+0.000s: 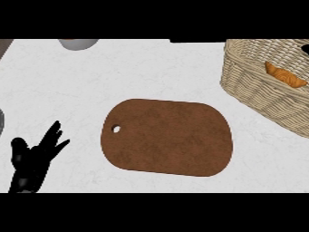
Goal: Pick the croissant from the cutting board and place it in the basket
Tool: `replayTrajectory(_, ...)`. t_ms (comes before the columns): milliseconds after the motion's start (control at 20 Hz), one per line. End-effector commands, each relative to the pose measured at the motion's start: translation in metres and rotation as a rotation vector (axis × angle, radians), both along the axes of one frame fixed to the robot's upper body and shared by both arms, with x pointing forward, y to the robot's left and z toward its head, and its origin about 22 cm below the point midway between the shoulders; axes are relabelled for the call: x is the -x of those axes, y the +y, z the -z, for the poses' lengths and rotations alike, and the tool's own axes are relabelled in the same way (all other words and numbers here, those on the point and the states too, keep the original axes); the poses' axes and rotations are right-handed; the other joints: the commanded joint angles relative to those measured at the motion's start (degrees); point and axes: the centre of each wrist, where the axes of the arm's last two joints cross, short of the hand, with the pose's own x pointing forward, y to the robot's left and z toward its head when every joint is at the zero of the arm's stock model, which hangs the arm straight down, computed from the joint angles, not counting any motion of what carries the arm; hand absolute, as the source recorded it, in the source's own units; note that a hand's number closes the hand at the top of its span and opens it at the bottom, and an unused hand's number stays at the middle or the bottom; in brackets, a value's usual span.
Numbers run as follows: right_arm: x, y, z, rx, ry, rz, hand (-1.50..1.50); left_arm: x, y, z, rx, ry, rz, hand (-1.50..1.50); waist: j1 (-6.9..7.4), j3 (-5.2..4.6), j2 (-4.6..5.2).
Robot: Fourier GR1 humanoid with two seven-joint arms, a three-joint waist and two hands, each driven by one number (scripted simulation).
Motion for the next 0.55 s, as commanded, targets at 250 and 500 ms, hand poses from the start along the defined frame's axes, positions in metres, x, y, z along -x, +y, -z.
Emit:
replayTrajectory(250,0.053,-0.033,-0.034,-0.058,-0.165,0.125,-1.5,0.013,0.012,0.027,0.022,0.125,-0.026,0.0,-0.83,-0.84,0.53)
replayTrajectory(500,0.105,-0.042,-0.03,-0.068,-0.194,0.183,-1.5,0.02,0.013,0.027,0.032,0.14,-0.027,0.0,-1.5,-0.84,0.36)
